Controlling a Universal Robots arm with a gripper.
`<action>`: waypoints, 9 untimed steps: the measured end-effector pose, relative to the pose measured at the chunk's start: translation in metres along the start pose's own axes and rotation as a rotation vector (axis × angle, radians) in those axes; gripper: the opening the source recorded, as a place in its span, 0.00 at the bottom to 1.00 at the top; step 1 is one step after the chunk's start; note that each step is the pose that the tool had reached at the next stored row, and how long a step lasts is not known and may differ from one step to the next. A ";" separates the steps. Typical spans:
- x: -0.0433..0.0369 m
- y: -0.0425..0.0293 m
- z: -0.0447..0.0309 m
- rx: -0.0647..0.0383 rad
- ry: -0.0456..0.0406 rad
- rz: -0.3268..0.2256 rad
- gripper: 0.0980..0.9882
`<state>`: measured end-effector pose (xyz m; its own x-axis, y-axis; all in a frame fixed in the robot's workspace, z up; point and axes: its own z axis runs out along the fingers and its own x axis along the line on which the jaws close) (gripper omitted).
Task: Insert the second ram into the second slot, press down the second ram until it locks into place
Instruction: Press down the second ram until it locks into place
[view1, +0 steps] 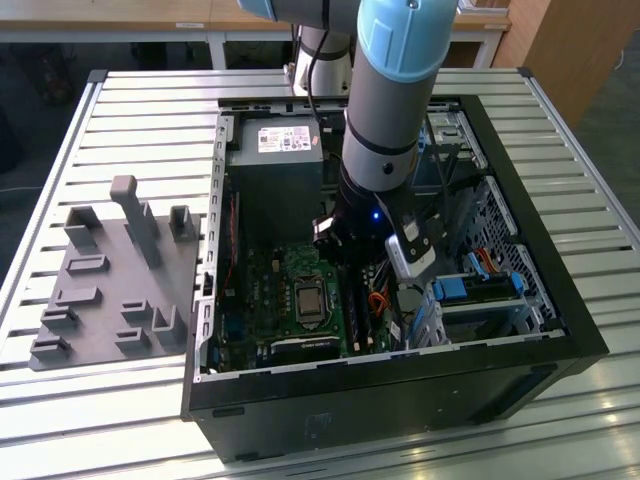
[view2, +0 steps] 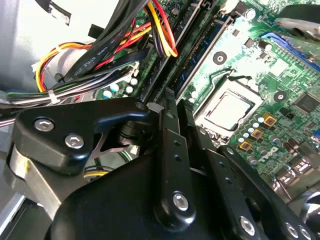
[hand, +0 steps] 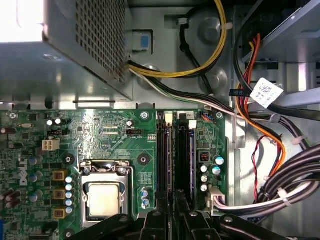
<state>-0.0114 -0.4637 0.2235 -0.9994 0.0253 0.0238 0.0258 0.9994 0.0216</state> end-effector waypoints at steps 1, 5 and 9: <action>0.0000 0.0000 -0.0011 0.000 0.0001 0.000 0.13; 0.0000 0.0001 -0.0014 0.000 0.0000 0.000 0.04; 0.0000 0.0001 -0.0015 0.000 0.0000 0.000 0.01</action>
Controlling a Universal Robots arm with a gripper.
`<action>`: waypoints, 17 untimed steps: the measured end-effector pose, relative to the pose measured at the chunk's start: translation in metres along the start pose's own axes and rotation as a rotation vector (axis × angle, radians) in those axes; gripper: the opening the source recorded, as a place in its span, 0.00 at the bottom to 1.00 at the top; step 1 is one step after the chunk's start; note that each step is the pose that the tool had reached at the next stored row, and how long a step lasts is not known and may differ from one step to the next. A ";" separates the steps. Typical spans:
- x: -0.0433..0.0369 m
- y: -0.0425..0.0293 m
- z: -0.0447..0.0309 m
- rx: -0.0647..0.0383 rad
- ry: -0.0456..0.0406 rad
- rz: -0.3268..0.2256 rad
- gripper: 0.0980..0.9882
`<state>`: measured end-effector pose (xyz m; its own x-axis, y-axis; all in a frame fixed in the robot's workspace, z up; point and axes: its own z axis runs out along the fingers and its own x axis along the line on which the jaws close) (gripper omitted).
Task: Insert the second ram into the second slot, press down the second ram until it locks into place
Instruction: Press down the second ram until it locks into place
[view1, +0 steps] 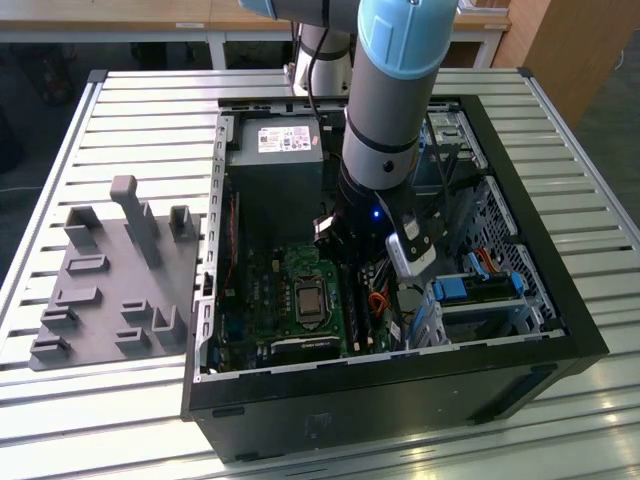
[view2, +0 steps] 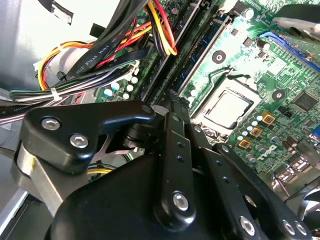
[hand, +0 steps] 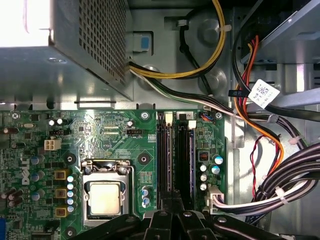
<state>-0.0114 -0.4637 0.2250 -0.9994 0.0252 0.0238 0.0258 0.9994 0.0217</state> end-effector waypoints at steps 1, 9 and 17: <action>0.0000 0.0000 0.0001 0.000 0.0001 0.000 0.01; -0.0001 -0.0001 0.0035 0.000 0.0001 0.000 0.01; -0.0002 -0.0003 0.0082 0.001 0.0003 0.000 0.01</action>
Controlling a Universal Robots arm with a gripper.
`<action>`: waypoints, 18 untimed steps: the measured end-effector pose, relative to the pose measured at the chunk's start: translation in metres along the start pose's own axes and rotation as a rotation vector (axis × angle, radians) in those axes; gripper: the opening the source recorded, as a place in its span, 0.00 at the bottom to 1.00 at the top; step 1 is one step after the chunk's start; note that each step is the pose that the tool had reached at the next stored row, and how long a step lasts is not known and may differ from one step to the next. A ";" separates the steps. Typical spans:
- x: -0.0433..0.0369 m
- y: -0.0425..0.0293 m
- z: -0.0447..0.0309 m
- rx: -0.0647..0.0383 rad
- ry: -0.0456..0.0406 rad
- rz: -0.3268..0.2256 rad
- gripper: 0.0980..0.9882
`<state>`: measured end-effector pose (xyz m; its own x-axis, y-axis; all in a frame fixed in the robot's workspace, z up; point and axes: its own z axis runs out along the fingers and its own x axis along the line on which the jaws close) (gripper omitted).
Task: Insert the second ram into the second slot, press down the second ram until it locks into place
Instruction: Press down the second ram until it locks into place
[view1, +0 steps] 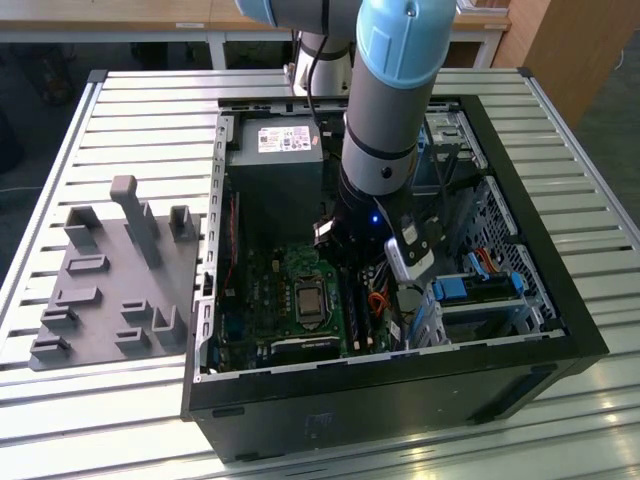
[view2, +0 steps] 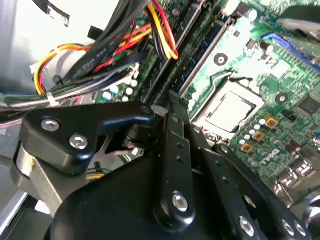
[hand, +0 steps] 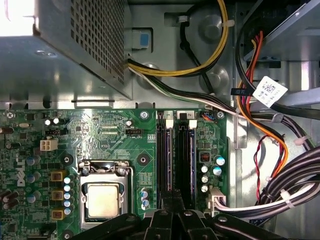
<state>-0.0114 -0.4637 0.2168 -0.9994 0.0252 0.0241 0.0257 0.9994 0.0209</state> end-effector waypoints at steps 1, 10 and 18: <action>0.0000 -0.0001 0.0009 0.000 0.0001 0.000 0.01; -0.0001 0.0005 -0.0022 -0.004 -0.0015 0.000 0.01; 0.0003 0.0004 -0.0146 -0.001 -0.0008 0.000 0.01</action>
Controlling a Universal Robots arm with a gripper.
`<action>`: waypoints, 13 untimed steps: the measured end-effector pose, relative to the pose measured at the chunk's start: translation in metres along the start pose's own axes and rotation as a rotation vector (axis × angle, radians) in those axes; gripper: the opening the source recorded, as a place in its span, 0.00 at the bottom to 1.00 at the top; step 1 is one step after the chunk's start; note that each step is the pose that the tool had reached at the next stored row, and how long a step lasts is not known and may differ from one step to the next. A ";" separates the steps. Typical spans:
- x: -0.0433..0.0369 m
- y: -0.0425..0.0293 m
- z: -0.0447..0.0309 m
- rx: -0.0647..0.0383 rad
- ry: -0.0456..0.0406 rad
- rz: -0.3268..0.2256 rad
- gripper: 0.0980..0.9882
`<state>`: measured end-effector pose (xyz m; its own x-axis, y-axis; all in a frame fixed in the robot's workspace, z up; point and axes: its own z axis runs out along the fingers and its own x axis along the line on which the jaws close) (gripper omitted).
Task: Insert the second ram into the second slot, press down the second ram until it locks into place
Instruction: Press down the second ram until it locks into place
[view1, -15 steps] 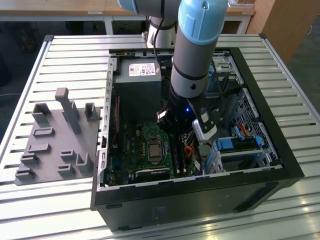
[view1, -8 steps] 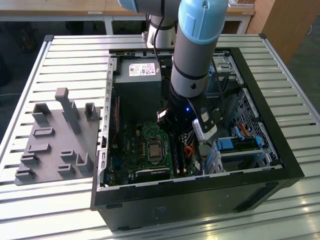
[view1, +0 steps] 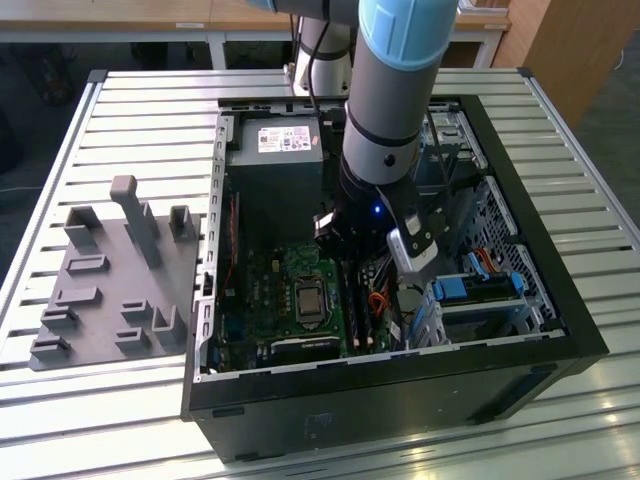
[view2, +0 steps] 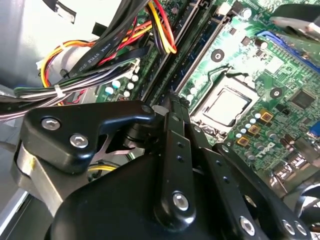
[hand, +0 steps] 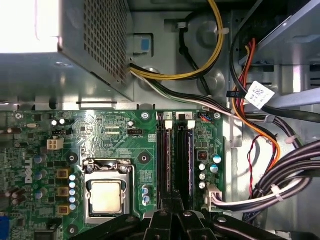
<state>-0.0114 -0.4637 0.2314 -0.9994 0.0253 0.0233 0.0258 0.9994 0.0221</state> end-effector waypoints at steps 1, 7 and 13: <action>0.0000 0.0000 -0.0013 0.000 0.0000 0.000 0.01; 0.0002 0.0002 -0.0072 0.000 0.0001 0.000 0.01; 0.0002 0.0002 -0.0092 0.000 0.0000 0.000 0.01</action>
<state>-0.0114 -0.4636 0.2406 -0.9994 0.0252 0.0233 0.0258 0.9994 0.0223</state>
